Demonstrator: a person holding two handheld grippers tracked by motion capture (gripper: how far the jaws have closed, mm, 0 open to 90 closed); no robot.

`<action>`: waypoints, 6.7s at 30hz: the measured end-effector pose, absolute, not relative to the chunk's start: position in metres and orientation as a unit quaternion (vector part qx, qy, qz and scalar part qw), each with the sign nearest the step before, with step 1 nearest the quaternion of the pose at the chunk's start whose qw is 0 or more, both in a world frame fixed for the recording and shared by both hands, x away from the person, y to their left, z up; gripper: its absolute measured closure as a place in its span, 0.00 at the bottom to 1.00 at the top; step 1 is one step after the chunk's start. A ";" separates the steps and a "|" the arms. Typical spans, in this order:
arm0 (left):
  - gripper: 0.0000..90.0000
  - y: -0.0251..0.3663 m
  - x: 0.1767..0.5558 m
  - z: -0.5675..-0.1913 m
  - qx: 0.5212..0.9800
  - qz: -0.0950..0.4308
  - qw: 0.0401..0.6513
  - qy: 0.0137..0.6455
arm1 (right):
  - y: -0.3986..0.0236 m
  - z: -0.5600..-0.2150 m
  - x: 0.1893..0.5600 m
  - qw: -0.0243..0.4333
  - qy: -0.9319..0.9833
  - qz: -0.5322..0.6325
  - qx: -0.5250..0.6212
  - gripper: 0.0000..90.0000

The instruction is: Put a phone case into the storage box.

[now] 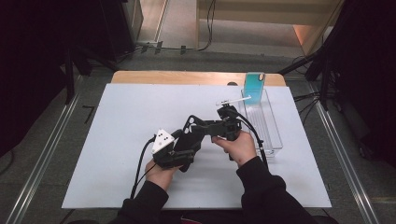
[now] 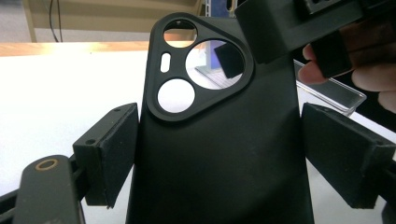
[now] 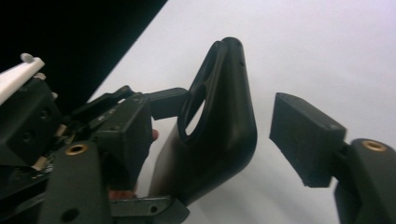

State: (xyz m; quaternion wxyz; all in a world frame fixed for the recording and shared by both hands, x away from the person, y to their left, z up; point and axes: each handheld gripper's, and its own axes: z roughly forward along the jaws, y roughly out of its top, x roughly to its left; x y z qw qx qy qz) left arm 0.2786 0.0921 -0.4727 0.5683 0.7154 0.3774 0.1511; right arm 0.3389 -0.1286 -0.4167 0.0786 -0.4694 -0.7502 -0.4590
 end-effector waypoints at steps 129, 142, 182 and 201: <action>0.86 0.107 0.333 -0.383 0.854 -0.109 0.465 0.206 | -0.157 -0.373 0.327 0.091 -0.800 -0.525 -0.278 0.64; 0.86 0.123 0.339 -0.370 0.828 -0.056 0.466 0.307 | -0.159 -0.375 0.325 0.022 -0.783 -0.545 -0.298 0.18; 0.85 0.105 0.333 -0.372 0.802 -0.042 0.430 0.412 | -0.097 -0.423 0.307 -0.101 -0.781 -0.467 -0.402 0.00; 0.85 0.097 0.328 -0.372 0.808 -0.046 0.428 0.403 | -0.095 -0.424 0.306 -0.105 -0.780 -0.468 -0.402 0.15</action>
